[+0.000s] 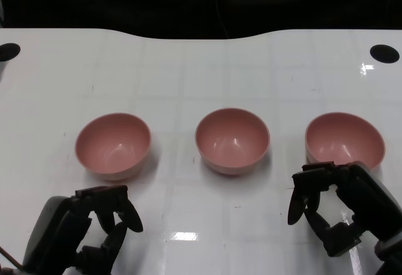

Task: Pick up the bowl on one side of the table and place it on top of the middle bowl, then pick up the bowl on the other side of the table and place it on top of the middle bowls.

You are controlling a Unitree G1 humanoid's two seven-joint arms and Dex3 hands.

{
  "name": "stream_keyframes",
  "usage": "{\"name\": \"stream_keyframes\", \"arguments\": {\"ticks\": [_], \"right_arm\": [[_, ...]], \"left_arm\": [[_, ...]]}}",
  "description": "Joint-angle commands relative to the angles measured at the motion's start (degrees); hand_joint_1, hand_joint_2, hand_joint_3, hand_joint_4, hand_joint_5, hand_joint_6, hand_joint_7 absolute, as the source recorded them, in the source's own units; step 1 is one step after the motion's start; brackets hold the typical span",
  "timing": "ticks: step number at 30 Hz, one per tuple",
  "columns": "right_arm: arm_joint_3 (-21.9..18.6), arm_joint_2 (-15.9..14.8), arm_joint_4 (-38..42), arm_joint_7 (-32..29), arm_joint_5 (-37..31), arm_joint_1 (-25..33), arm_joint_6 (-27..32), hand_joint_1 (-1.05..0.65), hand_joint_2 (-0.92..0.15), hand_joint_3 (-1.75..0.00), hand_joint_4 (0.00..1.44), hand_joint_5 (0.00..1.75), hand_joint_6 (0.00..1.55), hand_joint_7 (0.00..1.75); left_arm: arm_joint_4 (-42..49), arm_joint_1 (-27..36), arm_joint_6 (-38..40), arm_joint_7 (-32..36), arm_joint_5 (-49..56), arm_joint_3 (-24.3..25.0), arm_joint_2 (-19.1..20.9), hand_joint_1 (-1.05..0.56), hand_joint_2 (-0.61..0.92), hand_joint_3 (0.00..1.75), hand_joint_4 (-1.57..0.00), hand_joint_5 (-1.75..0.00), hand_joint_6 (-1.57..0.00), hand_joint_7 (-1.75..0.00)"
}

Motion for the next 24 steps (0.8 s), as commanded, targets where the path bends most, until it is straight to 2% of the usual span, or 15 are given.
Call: {"name": "stream_keyframes", "arguments": {"ticks": [1,19,20,22,24], "right_arm": [[-0.3,-0.6,0.4,0.2,0.9,-0.1,-0.9,0.40,-0.01,-1.68,1.01,1.67,1.06,1.15],[-0.5,-0.4,-0.5,0.6,1.1,0.3,0.0,0.42,-0.03,-1.66,1.00,1.70,1.06,1.15],[-0.4,-0.4,-0.5,0.6,1.0,0.2,0.0,0.41,-0.02,-1.66,1.00,1.70,1.06,1.15],[-0.4,-0.5,-0.5,0.6,1.0,0.2,-0.2,0.41,-0.02,-1.65,1.00,1.70,1.05,1.15],[-0.4,-0.5,-0.5,0.6,1.1,0.1,-0.1,0.42,-0.02,-1.66,1.00,1.69,1.05,1.16]], "left_arm": [[-0.5,0.4,-0.1,0.3,-0.3,0.4,0.6,-0.08,0.31,1.46,-0.86,-1.63,-0.83,-1.35],[-0.5,0.4,-0.1,1.5,0.0,1.1,0.4,-0.08,0.32,1.42,-0.85,-1.61,-0.85,-1.29],[0.0,0.2,-0.7,2.3,0.5,1.4,0.4,-0.07,0.32,1.37,-0.83,-1.59,-0.85,-1.17],[0.4,-0.1,-1.3,4.0,1.5,1.8,0.6,-0.07,0.34,1.31,-0.81,-1.56,-0.87,-1.05],[0.4,-0.1,-1.0,5.0,1.9,2.1,0.6,-0.09,0.41,1.15,-0.77,-1.50,-0.88,-0.85]]}}
